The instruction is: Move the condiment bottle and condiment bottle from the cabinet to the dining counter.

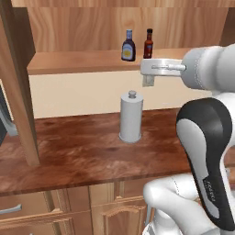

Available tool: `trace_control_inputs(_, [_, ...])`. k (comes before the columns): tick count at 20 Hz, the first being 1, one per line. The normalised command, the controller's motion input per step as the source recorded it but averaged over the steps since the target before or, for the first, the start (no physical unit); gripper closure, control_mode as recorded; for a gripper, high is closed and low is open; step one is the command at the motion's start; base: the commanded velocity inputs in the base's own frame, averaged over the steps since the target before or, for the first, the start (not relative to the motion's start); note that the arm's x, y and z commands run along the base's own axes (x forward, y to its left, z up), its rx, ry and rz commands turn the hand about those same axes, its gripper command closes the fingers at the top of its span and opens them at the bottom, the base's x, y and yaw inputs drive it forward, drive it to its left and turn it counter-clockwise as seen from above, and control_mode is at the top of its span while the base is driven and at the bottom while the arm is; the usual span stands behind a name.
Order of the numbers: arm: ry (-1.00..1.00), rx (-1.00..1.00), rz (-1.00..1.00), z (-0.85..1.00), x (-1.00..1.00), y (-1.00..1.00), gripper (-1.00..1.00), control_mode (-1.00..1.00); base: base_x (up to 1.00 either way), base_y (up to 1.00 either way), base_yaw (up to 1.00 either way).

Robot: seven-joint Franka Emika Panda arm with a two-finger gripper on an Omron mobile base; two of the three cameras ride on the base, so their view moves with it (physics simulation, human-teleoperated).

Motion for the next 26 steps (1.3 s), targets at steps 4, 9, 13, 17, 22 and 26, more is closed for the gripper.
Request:
trace_control_inputs(4, [-0.07, -0.15, -0.13, 0.23, 0.42, -0.16, -1.00, -1.00, 0.00, 0.00, 0.00])
trace_control_inputs(9, [0.00, -0.10, -0.14, 0.20, 0.46, -0.22, -1.00, -1.00, 0.00, 0.00, 0.00])
trace_control_inputs(13, [0.10, -0.01, -0.17, 0.17, 0.38, -0.29, -1.00, -1.00, 0.00, 0.00, 0.00])
trace_control_inputs(17, [0.10, 0.00, -0.14, 0.01, 0.38, -0.46, -1.00, -1.00, 0.00, 0.00, 0.00])
trace_control_inputs(22, [0.09, 0.00, -0.10, 0.00, 0.42, -0.20, -1.00, -1.00, 0.00, 0.00, 0.00])
trace_control_inputs(26, [0.16, 0.00, -0.10, 0.00, 0.44, 0.00, -1.00, -1.00, 0.00, 0.00, 0.00])
